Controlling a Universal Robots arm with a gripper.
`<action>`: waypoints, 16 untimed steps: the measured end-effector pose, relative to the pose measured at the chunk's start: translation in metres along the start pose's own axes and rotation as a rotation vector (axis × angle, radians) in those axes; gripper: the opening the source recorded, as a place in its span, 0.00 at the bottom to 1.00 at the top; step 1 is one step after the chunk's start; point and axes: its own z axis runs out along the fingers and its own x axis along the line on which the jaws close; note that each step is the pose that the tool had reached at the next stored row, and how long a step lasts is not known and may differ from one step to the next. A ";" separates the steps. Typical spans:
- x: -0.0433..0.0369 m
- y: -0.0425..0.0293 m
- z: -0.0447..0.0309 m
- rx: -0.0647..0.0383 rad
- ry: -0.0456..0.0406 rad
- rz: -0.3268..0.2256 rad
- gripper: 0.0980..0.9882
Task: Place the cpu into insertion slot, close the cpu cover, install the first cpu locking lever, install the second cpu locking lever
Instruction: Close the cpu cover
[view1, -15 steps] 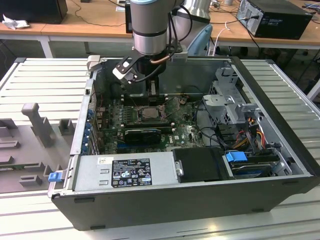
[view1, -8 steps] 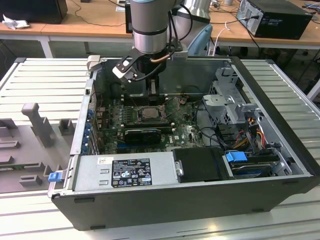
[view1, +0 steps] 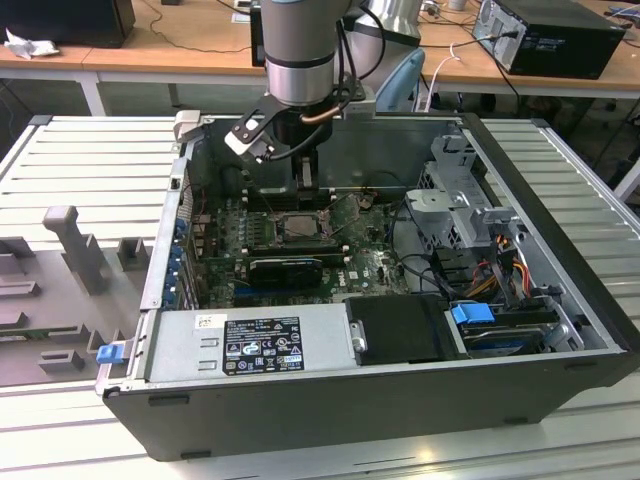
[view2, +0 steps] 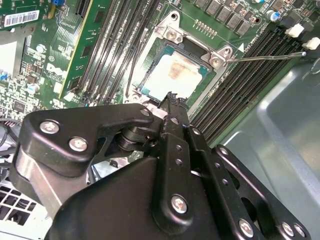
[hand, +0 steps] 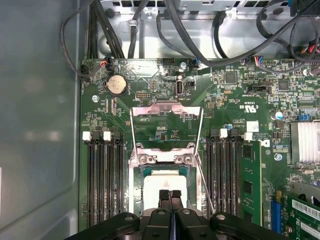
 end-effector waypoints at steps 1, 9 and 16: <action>0.0000 0.0000 -0.0001 0.000 0.0001 0.000 0.01; 0.0000 0.0001 -0.0011 0.000 0.0001 0.000 0.01; 0.0000 0.0002 -0.0025 0.000 0.0000 0.000 0.01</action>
